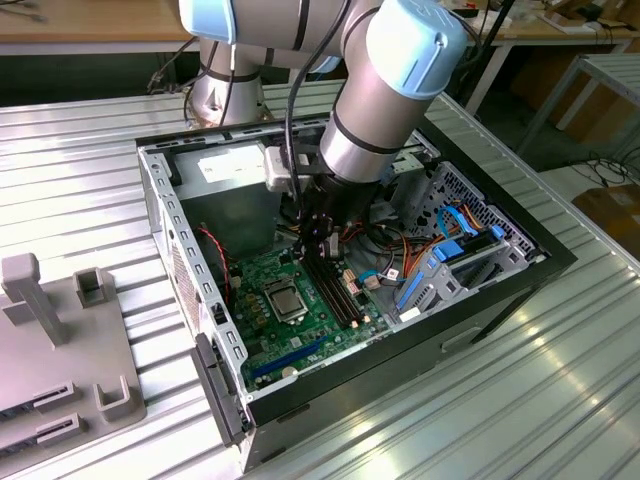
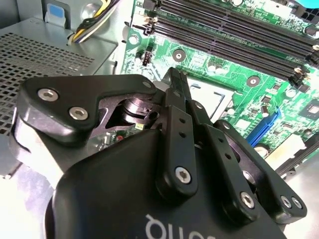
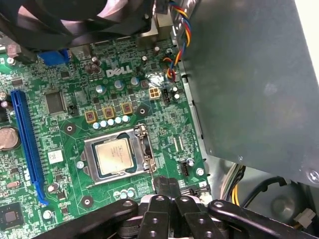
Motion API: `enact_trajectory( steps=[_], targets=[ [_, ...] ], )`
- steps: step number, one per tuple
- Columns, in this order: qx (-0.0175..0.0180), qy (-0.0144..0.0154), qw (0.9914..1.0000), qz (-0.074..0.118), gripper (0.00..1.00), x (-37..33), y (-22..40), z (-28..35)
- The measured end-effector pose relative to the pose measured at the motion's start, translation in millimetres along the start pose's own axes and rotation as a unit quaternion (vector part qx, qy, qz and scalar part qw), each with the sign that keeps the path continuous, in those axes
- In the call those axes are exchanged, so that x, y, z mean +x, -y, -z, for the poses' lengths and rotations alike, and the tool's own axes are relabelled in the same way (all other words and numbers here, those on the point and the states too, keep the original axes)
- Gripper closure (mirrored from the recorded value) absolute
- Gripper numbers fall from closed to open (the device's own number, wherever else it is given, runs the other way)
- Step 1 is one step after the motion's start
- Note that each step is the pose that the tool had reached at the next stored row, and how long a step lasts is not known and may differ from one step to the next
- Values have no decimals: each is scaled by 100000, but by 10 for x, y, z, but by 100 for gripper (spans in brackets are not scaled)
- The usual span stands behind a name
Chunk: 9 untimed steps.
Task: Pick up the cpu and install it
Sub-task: 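Install the first cpu locking lever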
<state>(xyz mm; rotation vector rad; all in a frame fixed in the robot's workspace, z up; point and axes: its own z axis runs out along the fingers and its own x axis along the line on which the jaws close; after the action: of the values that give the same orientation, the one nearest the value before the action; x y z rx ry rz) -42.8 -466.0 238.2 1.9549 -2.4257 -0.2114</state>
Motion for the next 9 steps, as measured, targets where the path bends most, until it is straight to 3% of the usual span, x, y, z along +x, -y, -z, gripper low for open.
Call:
enact_trajectory(
  steps=[3, 9],
  targets=[
    [257, -29, 99998, 611, 89, 5, -15, 0],
    [1598, -35, 99976, 1481, 89, 8, -44, 32]
  ],
)
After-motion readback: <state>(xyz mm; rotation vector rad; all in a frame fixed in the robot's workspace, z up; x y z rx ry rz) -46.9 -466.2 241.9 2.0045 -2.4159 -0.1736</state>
